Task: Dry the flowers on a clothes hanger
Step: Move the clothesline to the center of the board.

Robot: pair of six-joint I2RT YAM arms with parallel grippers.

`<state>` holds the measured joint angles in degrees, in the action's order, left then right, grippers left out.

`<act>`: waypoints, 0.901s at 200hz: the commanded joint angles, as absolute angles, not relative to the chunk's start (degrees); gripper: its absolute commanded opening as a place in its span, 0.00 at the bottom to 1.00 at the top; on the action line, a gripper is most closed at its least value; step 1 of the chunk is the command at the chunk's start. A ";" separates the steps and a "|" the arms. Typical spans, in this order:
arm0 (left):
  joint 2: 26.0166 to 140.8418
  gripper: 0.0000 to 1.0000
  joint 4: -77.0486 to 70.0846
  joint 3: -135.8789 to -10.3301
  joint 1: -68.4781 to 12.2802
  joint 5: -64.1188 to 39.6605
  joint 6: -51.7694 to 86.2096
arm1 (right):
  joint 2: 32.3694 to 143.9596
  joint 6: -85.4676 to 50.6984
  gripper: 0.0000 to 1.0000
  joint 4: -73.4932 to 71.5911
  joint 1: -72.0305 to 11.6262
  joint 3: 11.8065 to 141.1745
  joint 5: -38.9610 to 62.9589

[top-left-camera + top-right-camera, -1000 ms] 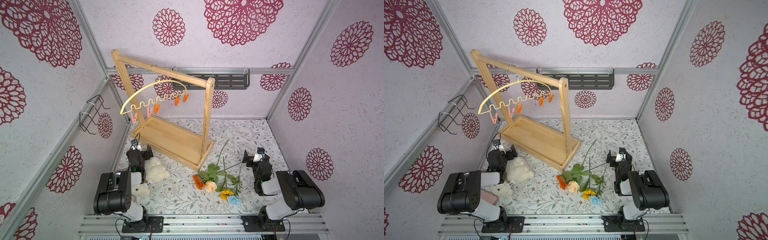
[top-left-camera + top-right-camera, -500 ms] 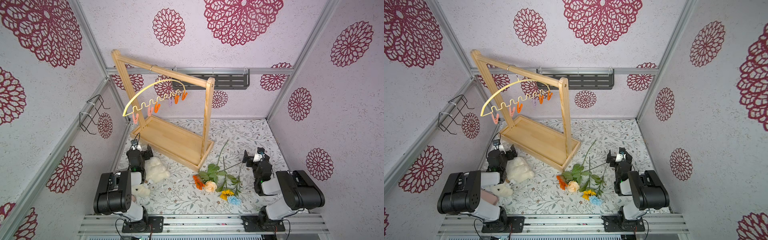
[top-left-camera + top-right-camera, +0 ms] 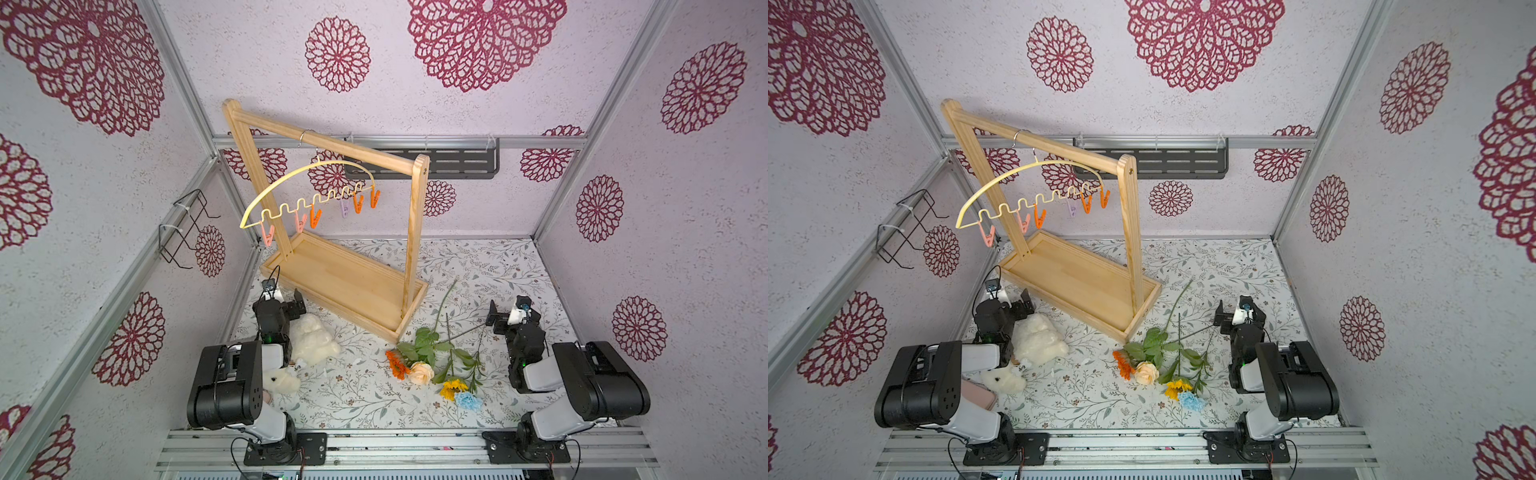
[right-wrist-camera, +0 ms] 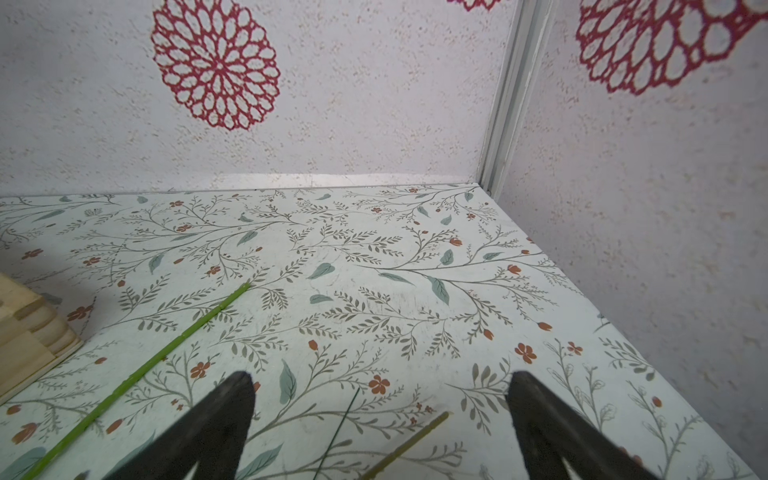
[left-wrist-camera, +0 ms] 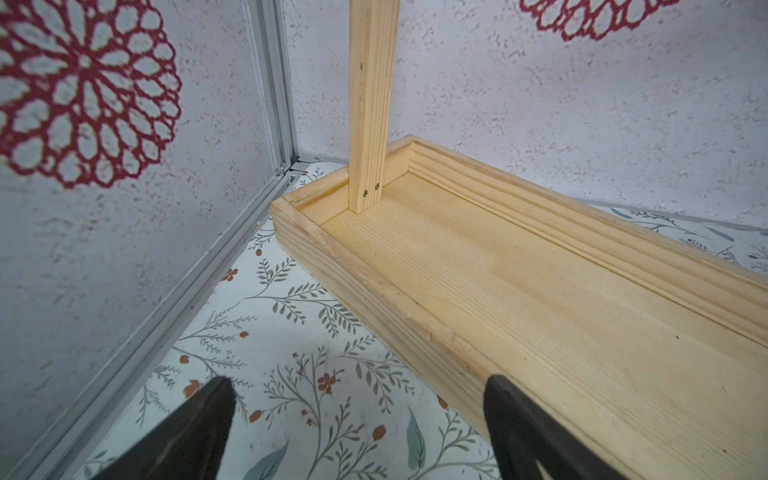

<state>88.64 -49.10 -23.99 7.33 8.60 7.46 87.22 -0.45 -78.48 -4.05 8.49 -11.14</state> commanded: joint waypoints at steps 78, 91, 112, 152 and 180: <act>64.84 0.97 -12.95 -33.26 7.50 5.82 15.27 | 55.15 -28.42 0.99 -35.20 -3.39 20.29 -12.24; 64.27 0.97 -2.58 -38.15 7.54 5.28 18.86 | 52.00 -27.21 0.99 -35.19 -2.98 19.28 -9.75; 66.90 0.98 11.12 -46.04 7.67 3.30 23.20 | 52.10 -26.53 0.99 -33.15 -5.63 20.83 -4.69; 67.32 0.97 7.38 -44.74 7.64 -6.13 26.60 | 58.04 -14.31 0.99 -32.91 -25.89 25.17 -17.55; 65.87 0.97 5.47 -43.02 7.65 -3.95 28.49 | 65.87 -13.49 0.99 -36.81 -36.17 30.42 -22.73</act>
